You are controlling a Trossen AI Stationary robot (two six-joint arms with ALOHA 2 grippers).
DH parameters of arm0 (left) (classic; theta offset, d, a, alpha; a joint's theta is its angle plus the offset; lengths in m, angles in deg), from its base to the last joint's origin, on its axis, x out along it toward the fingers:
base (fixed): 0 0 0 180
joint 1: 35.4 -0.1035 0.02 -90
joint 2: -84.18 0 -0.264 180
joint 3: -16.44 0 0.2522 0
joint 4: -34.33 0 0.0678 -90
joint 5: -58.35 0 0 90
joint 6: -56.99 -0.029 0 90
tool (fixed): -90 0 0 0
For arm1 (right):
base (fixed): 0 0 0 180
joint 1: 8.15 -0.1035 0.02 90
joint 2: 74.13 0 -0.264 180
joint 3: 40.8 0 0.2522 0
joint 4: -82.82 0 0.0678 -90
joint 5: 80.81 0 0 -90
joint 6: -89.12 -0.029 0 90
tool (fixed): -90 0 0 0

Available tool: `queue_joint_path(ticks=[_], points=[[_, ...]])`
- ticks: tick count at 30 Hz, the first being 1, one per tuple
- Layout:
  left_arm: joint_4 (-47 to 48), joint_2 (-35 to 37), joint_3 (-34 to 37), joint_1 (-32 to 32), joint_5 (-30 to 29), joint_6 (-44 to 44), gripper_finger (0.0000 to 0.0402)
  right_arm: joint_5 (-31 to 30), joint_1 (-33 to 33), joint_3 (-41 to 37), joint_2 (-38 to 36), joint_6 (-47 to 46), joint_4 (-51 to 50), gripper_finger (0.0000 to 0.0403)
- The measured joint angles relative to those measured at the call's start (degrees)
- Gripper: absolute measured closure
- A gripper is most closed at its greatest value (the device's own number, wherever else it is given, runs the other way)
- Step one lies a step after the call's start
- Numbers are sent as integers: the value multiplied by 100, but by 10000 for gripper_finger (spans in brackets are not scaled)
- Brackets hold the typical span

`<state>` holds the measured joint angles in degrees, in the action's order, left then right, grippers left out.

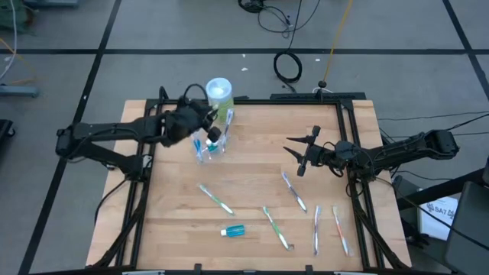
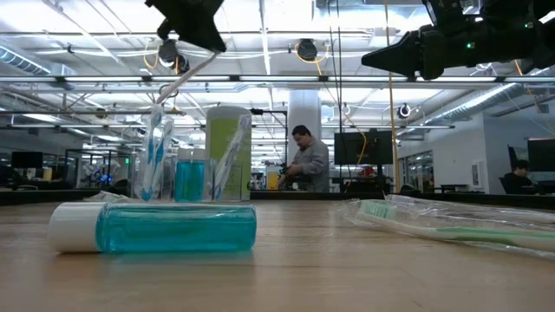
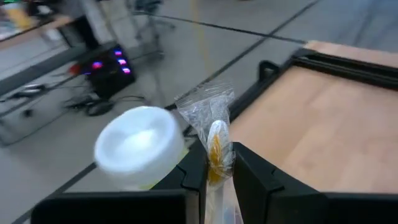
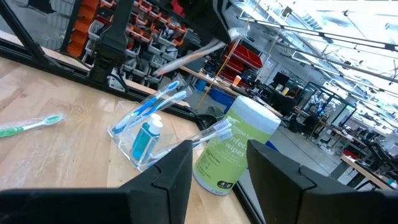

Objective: Pick & Place toothbrushing station
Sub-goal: Put the orange toothbrush into the transparent organizer

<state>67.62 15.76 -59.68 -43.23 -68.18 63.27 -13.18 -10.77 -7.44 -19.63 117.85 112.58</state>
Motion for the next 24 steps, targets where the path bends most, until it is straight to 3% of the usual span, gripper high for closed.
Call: queue_joint_path(ticks=[3,8,14,21,24], points=[[-282,41,-1,-213,445,-163,346,1,0,0,2,0,0,259],[-529,8,424,-443,546,140,346,0,0,0,2,0,0,259],[-2066,-63,1367,-441,556,430,346,0,0,0,2,0,-6,259],[-3646,95,2207,-58,70,568,346,0,0,0,2,0,-7,259],[-3710,170,2394,181,-230,538,346,0,0,0,2,0,-9,259]])
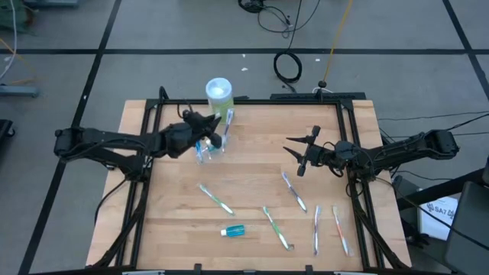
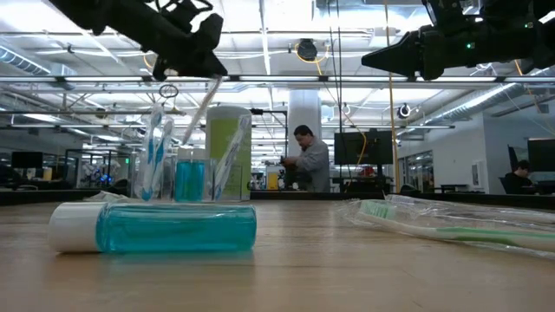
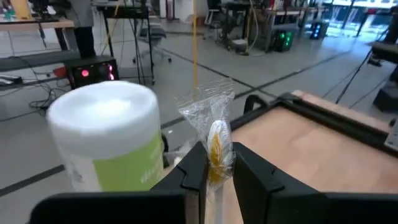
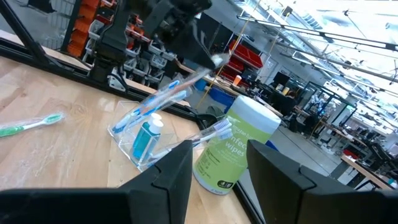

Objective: Pick & Place toothbrushing station
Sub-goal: Put the orange toothbrush into the transparent organizer

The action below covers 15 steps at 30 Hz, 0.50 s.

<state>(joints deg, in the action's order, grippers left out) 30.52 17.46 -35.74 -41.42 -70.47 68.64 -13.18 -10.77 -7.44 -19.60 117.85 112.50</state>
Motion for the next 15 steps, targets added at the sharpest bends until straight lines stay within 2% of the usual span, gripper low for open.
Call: queue_joint_path(ticks=[6,9,12,15], points=[[125,432,129,595,-669,-143,346,0,0,0,0,1,1,259],[390,586,130,897,-1289,-243,346,0,0,0,0,0,0,259],[820,687,128,1094,-1856,-5,346,0,1,0,0,0,0,259],[1143,673,183,1184,-2069,447,346,0,0,0,0,1,0,259]])
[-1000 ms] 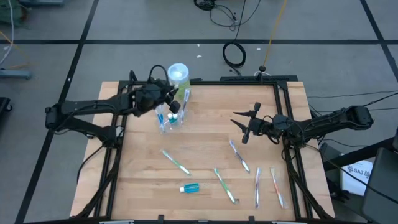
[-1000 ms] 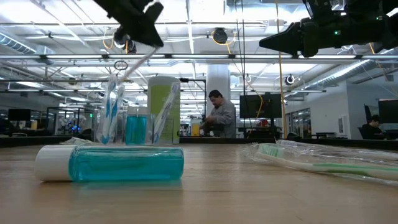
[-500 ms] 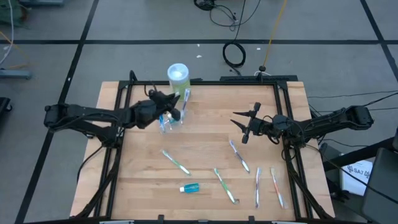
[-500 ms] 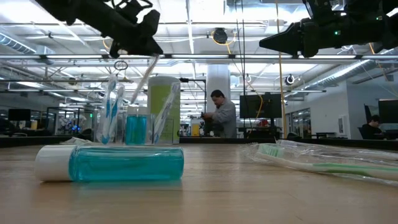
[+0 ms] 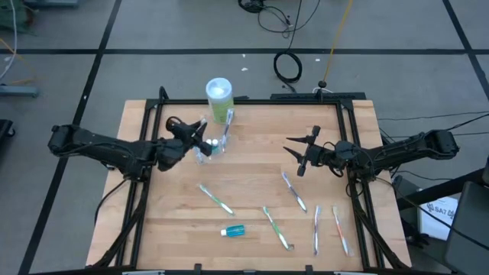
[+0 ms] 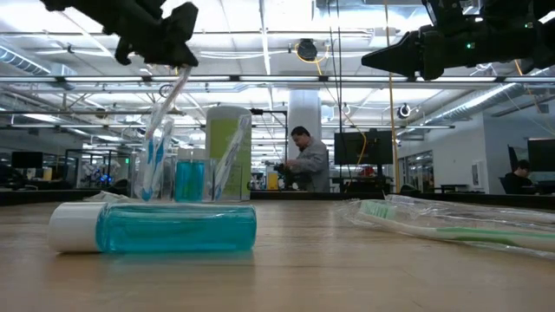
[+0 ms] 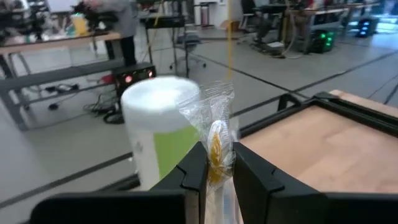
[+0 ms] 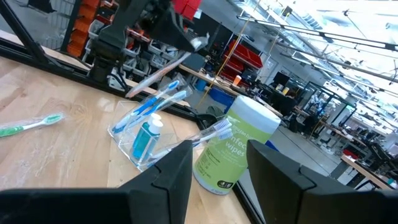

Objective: Pick & Place toothbrushing station
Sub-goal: Put the orange toothbrush into the transparent organizer

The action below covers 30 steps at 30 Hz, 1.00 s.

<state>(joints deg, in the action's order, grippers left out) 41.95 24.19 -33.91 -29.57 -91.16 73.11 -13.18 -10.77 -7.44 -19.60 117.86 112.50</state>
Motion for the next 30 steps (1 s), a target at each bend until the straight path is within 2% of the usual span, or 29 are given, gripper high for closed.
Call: queue_joint_path(ticks=[5,8,12,15,30], points=[[-230,0,506,26,-314,579,346,0,0,0,0,-1,2,259],[-675,0,920,26,-383,893,346,1,0,0,0,-1,4,259],[-1333,0,1409,26,-394,927,346,0,0,0,0,-1,2,259],[-1459,0,1641,26,-391,977,346,0,0,0,0,-1,2,259],[-1232,0,1796,26,0,1155,346,0,0,0,0,-1,2,259]])
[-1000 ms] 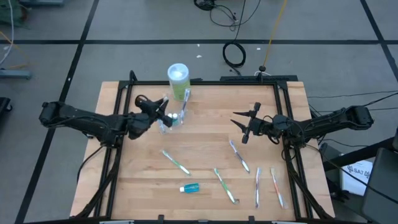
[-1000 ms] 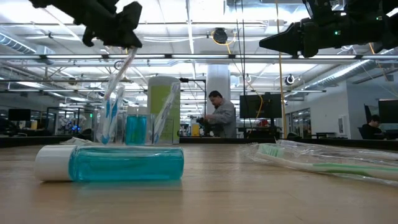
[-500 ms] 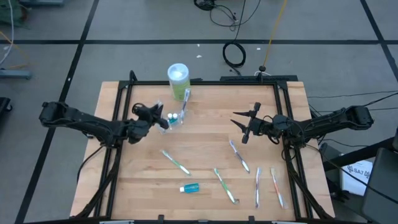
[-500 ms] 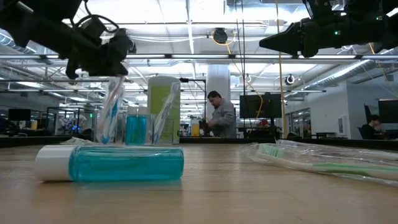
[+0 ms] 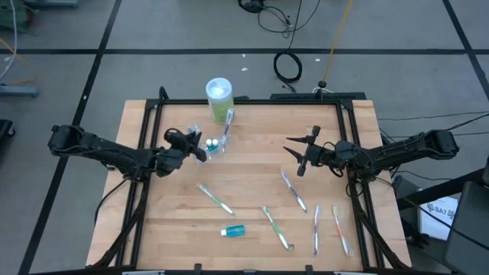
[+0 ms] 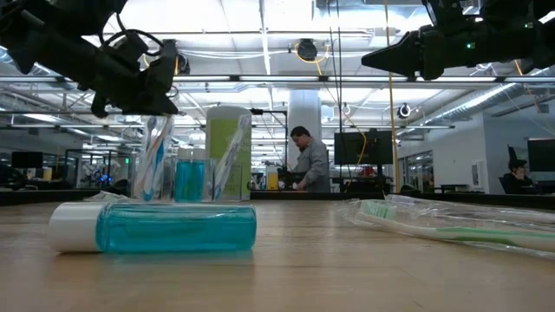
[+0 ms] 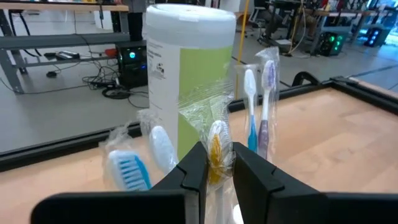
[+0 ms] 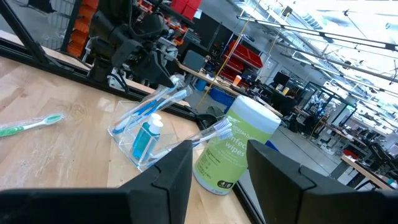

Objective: Pick & Place toothbrushing station
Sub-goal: Put the orange toothbrush into the transparent organizer, then put the mouthwash into the transparent organizer

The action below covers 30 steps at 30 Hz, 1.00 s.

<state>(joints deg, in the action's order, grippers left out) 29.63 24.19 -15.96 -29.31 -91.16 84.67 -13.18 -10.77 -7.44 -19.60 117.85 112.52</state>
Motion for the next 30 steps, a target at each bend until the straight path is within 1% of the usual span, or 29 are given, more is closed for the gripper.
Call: queue_joint_path(ticks=[4,6,15,19,21,23,25,27,30], points=[[121,0,0,0,155,85,344,0,0,0,0,0,-1,259],[179,0,0,0,248,94,336,0,0,0,0,0,0,259],[400,-4,2,2,454,301,253,2,0,0,0,-3,-9,259],[333,0,0,22,458,312,228,2,0,0,0,-221,-7,259],[197,66,0,62,416,144,220,2,0,0,0,-248,3,259],[10,193,-11,101,334,-83,219,2,1,0,0,-34,63,259],[12,313,-37,139,231,-271,218,0,2,0,2,6,334,259],[27,486,-37,196,111,-360,218,0,2,0,-4,-196,622,259],[31,754,-37,328,106,-396,218,11,0,0,0,-456,772,259]])
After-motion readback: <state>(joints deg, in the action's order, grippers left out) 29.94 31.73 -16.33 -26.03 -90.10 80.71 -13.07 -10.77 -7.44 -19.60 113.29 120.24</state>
